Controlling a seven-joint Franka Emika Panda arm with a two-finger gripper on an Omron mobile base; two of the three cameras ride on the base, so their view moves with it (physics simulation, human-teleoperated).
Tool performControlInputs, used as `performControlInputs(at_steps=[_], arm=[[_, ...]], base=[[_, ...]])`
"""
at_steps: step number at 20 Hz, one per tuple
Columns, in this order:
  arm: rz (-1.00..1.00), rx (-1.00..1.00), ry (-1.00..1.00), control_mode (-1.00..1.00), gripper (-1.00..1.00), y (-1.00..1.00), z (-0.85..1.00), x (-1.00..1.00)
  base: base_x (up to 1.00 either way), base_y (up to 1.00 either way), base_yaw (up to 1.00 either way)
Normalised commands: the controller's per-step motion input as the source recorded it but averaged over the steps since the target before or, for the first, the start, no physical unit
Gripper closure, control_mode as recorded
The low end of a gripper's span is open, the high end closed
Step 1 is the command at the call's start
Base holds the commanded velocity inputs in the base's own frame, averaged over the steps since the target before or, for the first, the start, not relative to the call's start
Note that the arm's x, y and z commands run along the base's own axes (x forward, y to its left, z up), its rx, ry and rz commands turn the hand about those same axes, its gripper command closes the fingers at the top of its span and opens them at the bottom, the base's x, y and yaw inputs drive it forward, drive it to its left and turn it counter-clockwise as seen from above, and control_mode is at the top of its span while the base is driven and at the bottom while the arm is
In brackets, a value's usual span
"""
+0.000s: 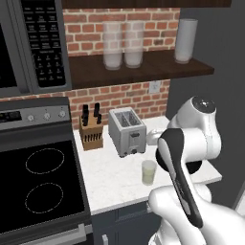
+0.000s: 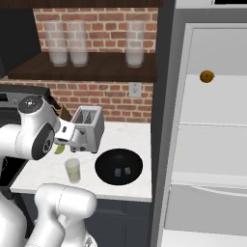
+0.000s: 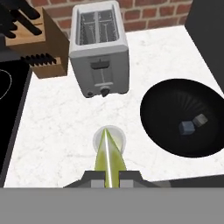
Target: Grab a lemon wedge from the fridge and one ice cube from the ice bowl, and put them in the glass of lemonade.
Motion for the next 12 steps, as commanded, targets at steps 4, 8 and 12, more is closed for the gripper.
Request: performControlInputs(at_steps=[4, 8, 12], arm=[[0.00, -0.04, 0.09, -1.00, 1.00, 0.00, -0.03, 0.18], [0.00, -0.06, 0.13, -1.00, 1.00, 0.00, -0.07, 0.23], [0.00, -0.05, 0.10, -1.00, 1.00, 0.00, -0.09, 0.14]], base=[[0.00, 0.00, 0.00], [0.00, 0.00, 0.00], [0.00, 0.00, 0.00]])
